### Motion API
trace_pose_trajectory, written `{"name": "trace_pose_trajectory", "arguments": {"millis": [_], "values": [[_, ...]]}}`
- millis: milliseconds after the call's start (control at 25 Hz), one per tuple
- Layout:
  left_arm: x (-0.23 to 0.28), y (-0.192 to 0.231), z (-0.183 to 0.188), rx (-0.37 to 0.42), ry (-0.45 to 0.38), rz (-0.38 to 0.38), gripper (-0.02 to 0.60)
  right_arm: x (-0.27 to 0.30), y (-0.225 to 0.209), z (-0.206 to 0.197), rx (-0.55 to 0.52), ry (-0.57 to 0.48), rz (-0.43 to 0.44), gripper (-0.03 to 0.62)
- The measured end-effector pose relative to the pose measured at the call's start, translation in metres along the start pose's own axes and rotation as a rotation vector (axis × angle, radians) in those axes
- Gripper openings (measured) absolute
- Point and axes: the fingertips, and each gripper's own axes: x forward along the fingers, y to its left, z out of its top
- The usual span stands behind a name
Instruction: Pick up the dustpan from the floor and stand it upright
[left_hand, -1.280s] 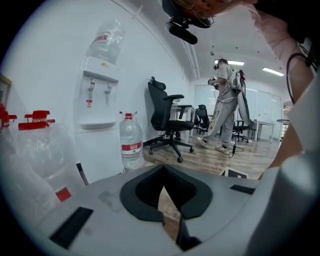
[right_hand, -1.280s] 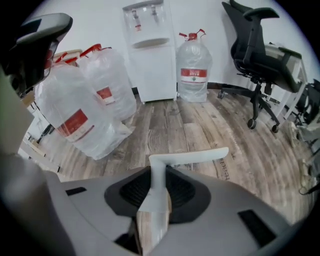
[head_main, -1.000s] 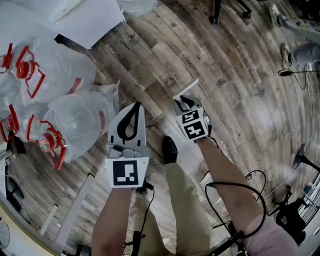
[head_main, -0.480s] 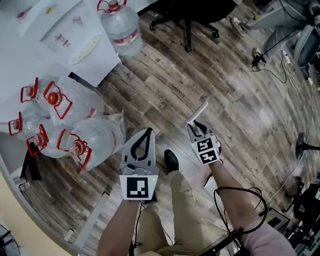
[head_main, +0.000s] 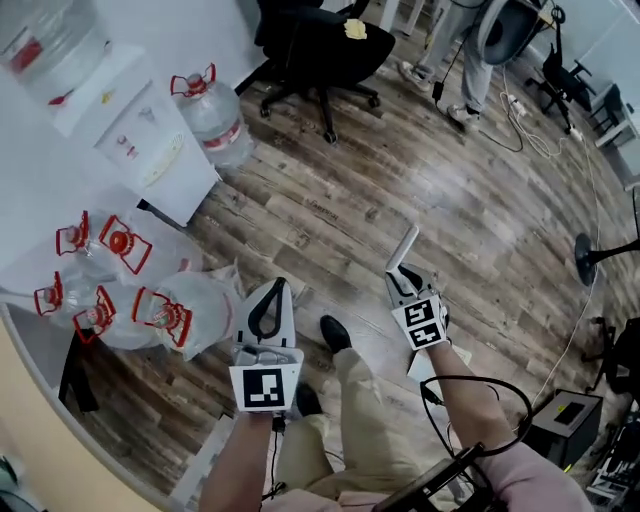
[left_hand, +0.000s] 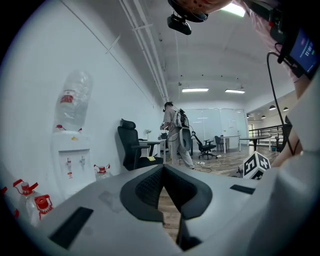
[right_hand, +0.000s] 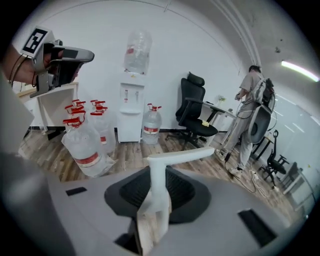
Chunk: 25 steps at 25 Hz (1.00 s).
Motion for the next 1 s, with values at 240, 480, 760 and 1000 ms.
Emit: {"name": "trace_pose_trajectory", "arguments": {"millis": [240, 480, 760, 1000], "values": [[-0.035, -0.031, 0.040, 0.027, -0.054, -0.081, 0.009, -0.074, -0.022, -0.011, 0.022, -0.028, -0.122, 0.095], [-0.068, -0.081, 0.070, 0.003, -0.061, -0.150, 0.009, -0.141, -0.043, -0.030, 0.051, -0.025, -0.197, 0.095], [-0.087, -0.152, 0.102, 0.003, -0.082, -0.208, 0.009, -0.219, -0.071, -0.060, 0.118, -0.058, -0.272, 0.095], [-0.102, -0.231, 0.128, 0.015, -0.099, -0.262, 0.009, -0.294, -0.093, -0.098, 0.184, -0.114, -0.316, 0.095]]}}
